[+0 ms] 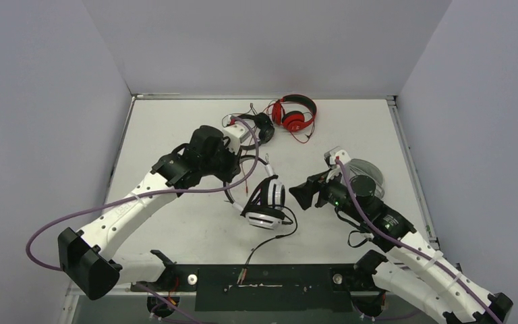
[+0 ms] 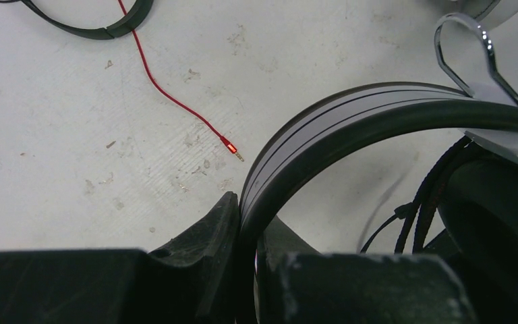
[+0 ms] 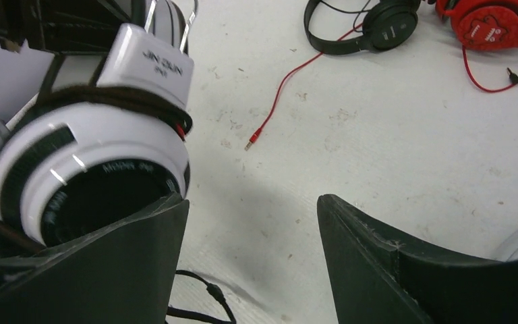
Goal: Wrap the headphones
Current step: Wrap the headphones cable around the headphones.
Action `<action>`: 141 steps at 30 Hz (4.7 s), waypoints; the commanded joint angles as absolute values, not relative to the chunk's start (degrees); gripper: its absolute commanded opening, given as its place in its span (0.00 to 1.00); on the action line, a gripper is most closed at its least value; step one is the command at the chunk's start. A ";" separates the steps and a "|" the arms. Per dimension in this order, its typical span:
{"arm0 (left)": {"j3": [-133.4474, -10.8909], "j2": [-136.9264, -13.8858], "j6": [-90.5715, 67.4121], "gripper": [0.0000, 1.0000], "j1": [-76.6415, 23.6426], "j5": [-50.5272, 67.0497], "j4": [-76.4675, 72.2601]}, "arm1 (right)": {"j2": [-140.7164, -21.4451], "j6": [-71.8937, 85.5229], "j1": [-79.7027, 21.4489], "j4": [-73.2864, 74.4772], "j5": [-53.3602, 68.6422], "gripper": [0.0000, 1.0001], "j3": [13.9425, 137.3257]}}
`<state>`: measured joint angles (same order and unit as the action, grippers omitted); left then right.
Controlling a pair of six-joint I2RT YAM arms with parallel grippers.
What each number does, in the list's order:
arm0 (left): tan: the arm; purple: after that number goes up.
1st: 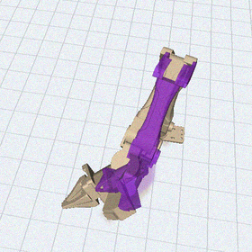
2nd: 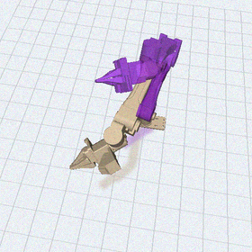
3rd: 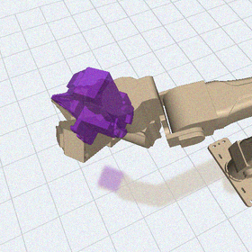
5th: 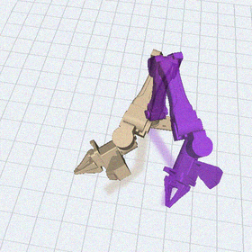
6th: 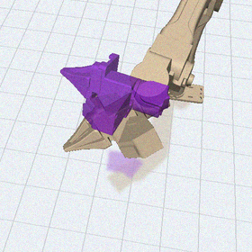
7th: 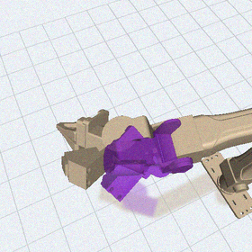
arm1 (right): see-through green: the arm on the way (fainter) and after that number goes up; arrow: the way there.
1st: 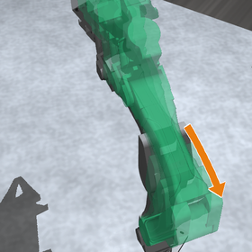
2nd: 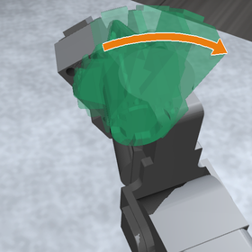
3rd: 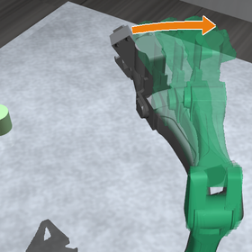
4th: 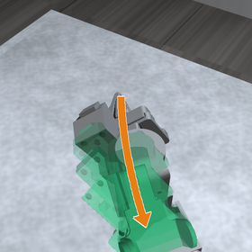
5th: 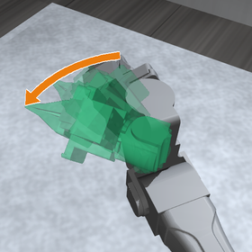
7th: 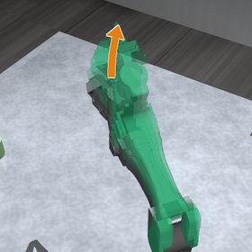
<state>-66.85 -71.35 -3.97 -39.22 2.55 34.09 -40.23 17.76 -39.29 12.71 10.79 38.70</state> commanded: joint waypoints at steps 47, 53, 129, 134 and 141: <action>-107.71 -78.68 -34.49 0.00 -24.80 27.49 36.99 | -60.37 24.25 -39.44 -45.69 22.70 0.66 22.03; -106.94 -78.83 -34.44 0.00 -24.31 27.77 36.78 | -56.63 23.10 -39.29 -41.29 20.59 0.16 23.36; -88.56 -93.54 -49.53 0.00 -10.36 -34.63 44.49 | -57.25 6.14 -31.37 13.85 38.19 0.00 75.74; -91.48 -97.46 -52.53 0.00 -11.53 -31.63 45.69 | -59.09 6.61 -35.09 10.63 43.21 0.00 74.88; -96.30 -104.00 -53.53 0.00 -14.35 -32.91 48.78 | -61.05 6.20 -37.39 9.77 34.93 0.00 79.75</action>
